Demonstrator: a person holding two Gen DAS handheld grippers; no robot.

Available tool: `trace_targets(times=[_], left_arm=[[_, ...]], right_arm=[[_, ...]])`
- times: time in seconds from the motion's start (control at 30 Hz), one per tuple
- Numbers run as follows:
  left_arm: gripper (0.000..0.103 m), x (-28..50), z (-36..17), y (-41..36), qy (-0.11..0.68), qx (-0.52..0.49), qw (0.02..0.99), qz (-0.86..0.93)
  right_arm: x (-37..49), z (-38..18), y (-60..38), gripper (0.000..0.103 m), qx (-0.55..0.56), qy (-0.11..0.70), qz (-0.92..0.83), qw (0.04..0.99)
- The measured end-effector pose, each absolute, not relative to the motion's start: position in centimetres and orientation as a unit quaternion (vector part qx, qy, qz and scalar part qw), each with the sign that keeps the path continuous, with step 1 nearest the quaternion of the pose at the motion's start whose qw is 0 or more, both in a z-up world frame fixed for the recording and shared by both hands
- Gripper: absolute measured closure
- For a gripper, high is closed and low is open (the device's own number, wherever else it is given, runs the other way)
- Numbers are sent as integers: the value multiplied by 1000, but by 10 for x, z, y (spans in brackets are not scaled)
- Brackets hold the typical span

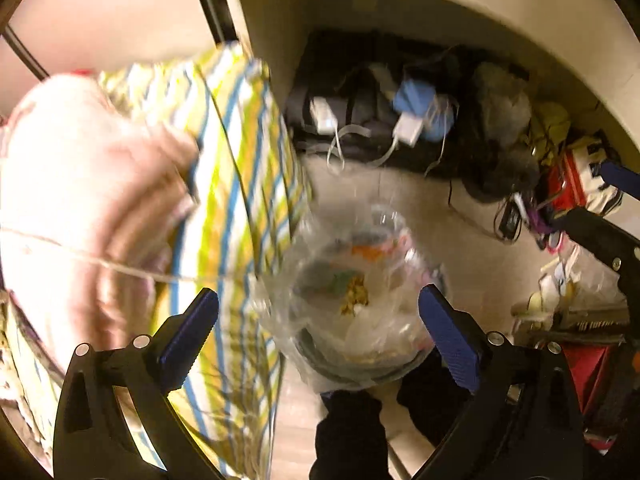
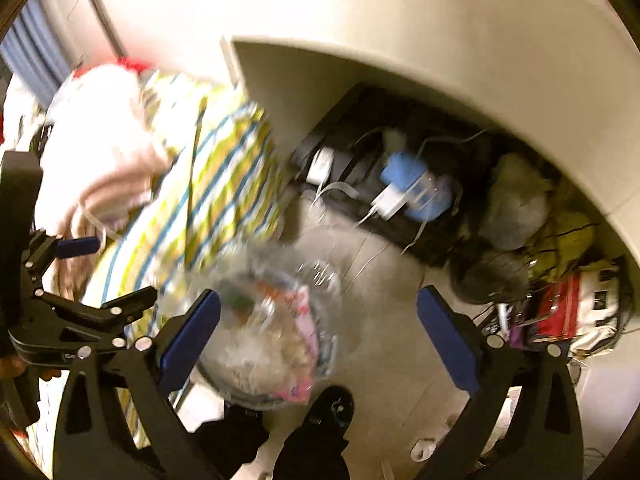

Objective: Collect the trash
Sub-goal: 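Open the left tool to release the nut bag into the basket, then raise both tools from the basket up to the desk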

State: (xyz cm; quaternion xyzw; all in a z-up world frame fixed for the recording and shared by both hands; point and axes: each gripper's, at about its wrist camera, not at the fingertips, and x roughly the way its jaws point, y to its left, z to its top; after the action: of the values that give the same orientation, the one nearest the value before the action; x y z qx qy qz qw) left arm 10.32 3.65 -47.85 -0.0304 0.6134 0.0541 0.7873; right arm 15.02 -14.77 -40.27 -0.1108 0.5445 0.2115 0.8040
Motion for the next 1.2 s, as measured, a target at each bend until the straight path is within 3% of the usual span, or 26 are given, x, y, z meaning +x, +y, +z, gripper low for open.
trace_targets(times=[0.5, 1.2], left_arm=[[6, 144, -305, 11, 502, 6, 865, 26], [6, 182, -200, -40, 390, 43, 915, -89]], right_arm=[[166, -255, -195, 7, -39, 455, 143, 878], [164, -151, -221, 7, 5, 384, 48, 922]])
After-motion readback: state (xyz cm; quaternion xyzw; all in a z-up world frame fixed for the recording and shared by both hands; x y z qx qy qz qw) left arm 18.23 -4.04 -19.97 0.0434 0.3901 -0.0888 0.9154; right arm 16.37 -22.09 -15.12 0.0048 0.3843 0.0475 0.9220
